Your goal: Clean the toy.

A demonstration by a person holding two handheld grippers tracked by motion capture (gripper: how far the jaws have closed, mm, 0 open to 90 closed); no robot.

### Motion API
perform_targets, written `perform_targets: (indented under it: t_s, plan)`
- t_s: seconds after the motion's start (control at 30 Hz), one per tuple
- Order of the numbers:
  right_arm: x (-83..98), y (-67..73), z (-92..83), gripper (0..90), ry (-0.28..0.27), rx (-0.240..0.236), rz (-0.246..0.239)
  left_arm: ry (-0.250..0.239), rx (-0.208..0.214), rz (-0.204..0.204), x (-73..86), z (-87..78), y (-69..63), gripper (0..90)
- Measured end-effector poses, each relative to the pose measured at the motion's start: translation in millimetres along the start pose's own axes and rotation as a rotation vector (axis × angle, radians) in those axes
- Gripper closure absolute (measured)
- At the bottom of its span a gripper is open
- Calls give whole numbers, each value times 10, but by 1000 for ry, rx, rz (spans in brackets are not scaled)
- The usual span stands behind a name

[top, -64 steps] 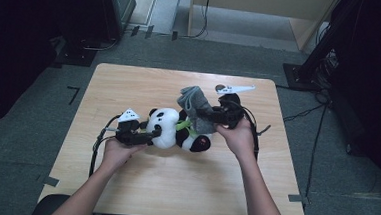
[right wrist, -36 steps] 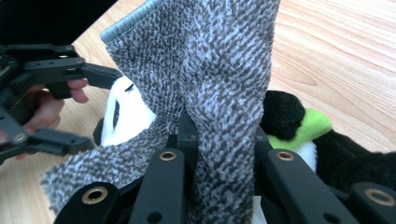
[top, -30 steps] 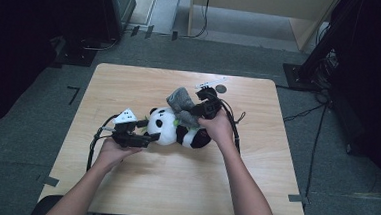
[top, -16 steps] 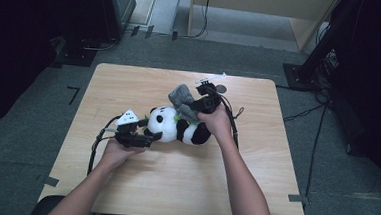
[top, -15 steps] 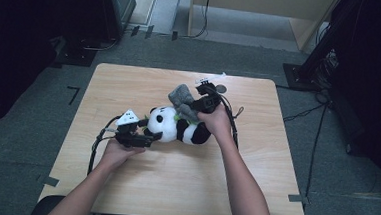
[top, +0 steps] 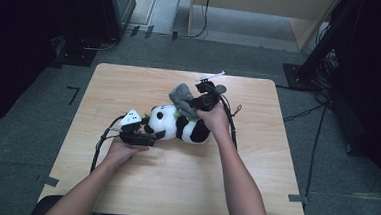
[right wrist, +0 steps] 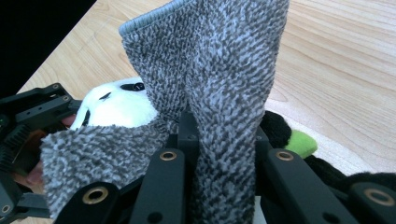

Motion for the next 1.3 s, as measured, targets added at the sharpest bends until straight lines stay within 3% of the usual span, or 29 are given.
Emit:
perform_targets:
  t_s: [0.23, 0.37, 0.47, 0.63, 0.73, 0.83, 0.93, 1.03, 1.13, 1.3]
  plan:
    - [-20, 35, -37, 768, -8, 14, -20, 13, -43, 22, -10, -35, 3, 312]
    - [-107, 163, -158, 769, -42, 16, -59, 36, -61, 26, -29, -60, -7, 389]
    - [-210, 336, -272, 769, -75, -10, -94, 49, -70, 13, -57, -74, -6, 407]
    - [-341, 754, -398, 768, -111, -80, -131, 59, -76, -25, -95, -89, -38, 410]
    - [-320, 960, -366, 767, -108, -125, -134, 67, -84, -46, -108, -108, -47, 413]
    - [-237, 1061, -259, 765, -88, -144, -117, 69, -88, -49, -110, -111, -52, 416]
    - [-89, 1064, -57, 763, -54, -149, -100, 68, -92, -59, -116, -118, -50, 416]
    - [111, 983, 172, 758, 17, -131, -64, 73, -100, -69, -106, -113, -51, 419]
    - [159, 922, 231, 757, -11, -159, -35, 75, -98, -73, -99, -113, -48, 427]
    - [165, 897, 189, 748, -4, -100, -110, 87, -102, -72, -101, -110, -56, 439]
Point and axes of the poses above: each handheld gripper's, and its own axes: z roughly forward along the jaws, x roughly out of its underside, y roughly to its left, the point moved 9 cm from there along z, roughly forward along the jaws, and after that the axes turned 5 degrees about -y, right-handed, at the moved point
